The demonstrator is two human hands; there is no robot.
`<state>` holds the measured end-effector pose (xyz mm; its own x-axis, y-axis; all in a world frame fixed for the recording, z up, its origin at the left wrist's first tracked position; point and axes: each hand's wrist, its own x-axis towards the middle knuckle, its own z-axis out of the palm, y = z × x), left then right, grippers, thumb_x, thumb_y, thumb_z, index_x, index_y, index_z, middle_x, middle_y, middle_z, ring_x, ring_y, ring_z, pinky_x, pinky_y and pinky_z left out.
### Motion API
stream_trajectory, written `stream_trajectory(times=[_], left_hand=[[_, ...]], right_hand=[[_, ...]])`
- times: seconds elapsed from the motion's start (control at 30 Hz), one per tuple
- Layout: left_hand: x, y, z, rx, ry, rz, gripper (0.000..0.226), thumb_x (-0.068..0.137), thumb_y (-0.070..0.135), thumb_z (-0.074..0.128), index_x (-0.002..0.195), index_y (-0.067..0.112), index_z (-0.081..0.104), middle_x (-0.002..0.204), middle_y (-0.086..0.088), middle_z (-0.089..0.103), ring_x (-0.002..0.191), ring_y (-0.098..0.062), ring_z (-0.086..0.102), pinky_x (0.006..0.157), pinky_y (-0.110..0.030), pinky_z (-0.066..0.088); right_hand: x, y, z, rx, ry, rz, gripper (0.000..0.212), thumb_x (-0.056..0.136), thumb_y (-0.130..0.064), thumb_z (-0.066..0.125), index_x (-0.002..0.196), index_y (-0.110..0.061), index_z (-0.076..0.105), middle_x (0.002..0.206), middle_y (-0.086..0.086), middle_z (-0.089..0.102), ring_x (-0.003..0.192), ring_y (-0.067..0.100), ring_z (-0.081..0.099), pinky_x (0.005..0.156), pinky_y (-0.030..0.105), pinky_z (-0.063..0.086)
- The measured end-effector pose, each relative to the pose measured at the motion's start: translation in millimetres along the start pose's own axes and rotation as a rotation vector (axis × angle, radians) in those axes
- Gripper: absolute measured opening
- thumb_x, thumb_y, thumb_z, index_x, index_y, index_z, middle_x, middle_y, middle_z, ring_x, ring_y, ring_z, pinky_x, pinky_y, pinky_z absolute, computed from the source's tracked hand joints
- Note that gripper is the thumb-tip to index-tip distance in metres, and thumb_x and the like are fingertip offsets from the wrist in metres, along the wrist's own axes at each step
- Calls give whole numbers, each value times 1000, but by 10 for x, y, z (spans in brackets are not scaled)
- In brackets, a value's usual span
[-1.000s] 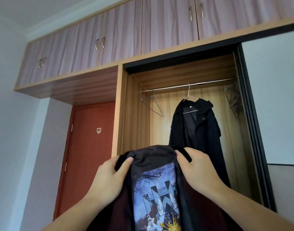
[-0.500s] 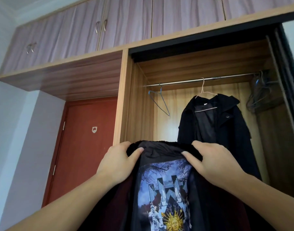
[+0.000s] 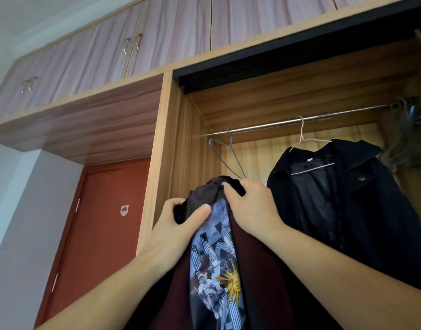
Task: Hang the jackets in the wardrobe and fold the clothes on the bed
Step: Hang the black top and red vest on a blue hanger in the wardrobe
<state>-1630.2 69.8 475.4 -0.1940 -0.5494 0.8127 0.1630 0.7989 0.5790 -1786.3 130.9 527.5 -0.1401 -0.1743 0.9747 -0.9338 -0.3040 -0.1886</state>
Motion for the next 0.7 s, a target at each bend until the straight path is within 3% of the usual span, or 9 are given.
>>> stream_trajectory(times=[0.03,0.1,0.27,0.37,0.53,0.6,0.63,0.67,0.7], left_hand=[[78,-27,40,-22,-56,26,67,49,80,71,98,40,52,82,44,61,76,22,58,59,0,41],[270,-109,113,-72,-176,46,70,47,69,82,104,38,56,88,36,67,81,14,64,60,1,43],[856,-371,233,-201,-415,-23,39,69,26,87,104,20,71,95,1,76,88,-16,73,70,-21,56],[1150,-569,323,-214,-359,-23,22,68,15,85,88,15,78,87,-5,77,80,-20,74,66,-24,57],[1586,-764,424,-57,-190,84,17,60,17,86,74,18,76,75,2,76,71,-16,73,73,-33,58],[1753,-804,480,24,-153,120,20,58,22,87,75,19,76,74,6,75,72,-14,72,76,-35,58],[1841,-820,518,64,-130,128,21,58,25,86,75,20,76,74,7,75,72,-13,72,76,-35,58],[1935,-831,553,107,-104,133,22,56,28,86,74,22,75,74,8,75,73,-12,71,76,-34,58],[2036,-838,588,154,-78,139,26,53,32,85,74,23,75,75,8,74,75,-13,70,77,-34,57]], right_hand=[[76,14,66,39,3,-19,45,95,-36,55,57,-16,41,51,-6,47,53,9,45,51,21,33],[216,43,198,125,2,-56,44,95,-33,55,56,-15,45,49,-10,47,51,5,44,49,17,30],[533,283,542,387,-44,67,40,96,-39,53,78,-4,63,72,10,65,66,8,58,61,24,46],[711,463,671,418,-127,117,43,95,-45,54,81,-6,65,75,1,65,71,9,61,67,27,49],[1032,813,760,316,-215,158,57,90,-57,53,78,-2,54,71,10,44,65,19,46,65,32,33],[1164,936,806,311,-219,175,74,86,-64,52,97,9,60,75,12,47,70,22,52,71,33,38],[1238,988,828,303,-204,214,81,83,-68,51,107,9,61,92,30,62,78,23,60,78,33,43],[1326,1044,848,287,-177,258,81,82,-71,49,106,5,64,116,23,63,87,26,65,86,35,47],[1425,1102,868,269,-140,285,71,82,-72,48,95,-5,67,97,14,70,87,25,65,87,35,48]])
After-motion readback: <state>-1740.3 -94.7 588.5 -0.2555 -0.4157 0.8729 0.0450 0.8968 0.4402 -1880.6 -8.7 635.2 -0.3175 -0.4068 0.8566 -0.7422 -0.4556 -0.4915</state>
